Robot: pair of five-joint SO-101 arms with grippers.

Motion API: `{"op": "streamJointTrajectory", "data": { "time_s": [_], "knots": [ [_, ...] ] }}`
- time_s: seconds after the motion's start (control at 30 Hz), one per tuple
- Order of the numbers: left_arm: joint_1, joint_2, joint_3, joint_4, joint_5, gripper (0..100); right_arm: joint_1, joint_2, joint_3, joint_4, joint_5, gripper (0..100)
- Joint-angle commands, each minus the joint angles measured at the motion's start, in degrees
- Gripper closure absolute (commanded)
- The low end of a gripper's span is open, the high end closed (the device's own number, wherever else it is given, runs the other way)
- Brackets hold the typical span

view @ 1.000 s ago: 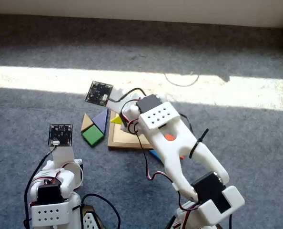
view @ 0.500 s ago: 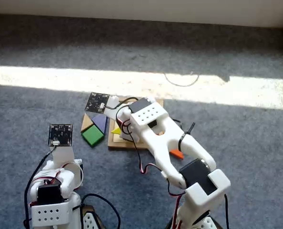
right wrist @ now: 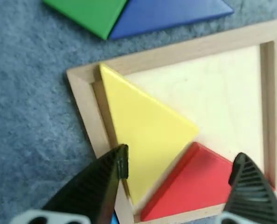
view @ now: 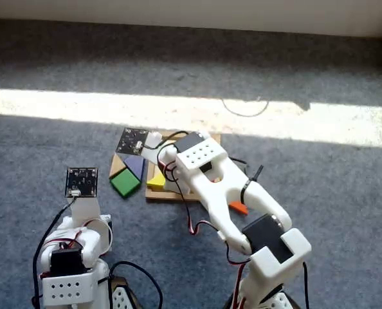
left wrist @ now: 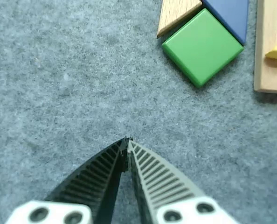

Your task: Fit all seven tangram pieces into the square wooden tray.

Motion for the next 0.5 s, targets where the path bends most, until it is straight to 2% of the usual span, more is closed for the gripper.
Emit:
{"op": "streamJointTrajectory", "data": {
  "time_s": [0.0, 0.13, 0.27, 0.33, 0.47],
  "knots": [
    [0.0, -2.1, 1.1, 0.3, -0.4, 99, -0.5, -1.4, -1.5, 0.6, -0.4, 67.6],
    [0.0, -2.1, 1.1, 0.3, -0.4, 99, -0.4, -1.5, -3.3, 3.4, -0.3, 70.2],
    [0.0, -2.1, 1.1, 0.3, -0.4, 99, -0.4, -1.3, -8.4, 5.4, -0.6, 91.3],
    [0.0, -2.1, 1.1, 0.3, -0.4, 99, -0.5, -1.3, -9.8, 5.3, -3.6, 99.8],
    [0.0, -2.1, 1.1, 0.3, -0.4, 99, -1.0, -1.0, -10.3, 5.2, -10.7, 98.1]
  ]
}}
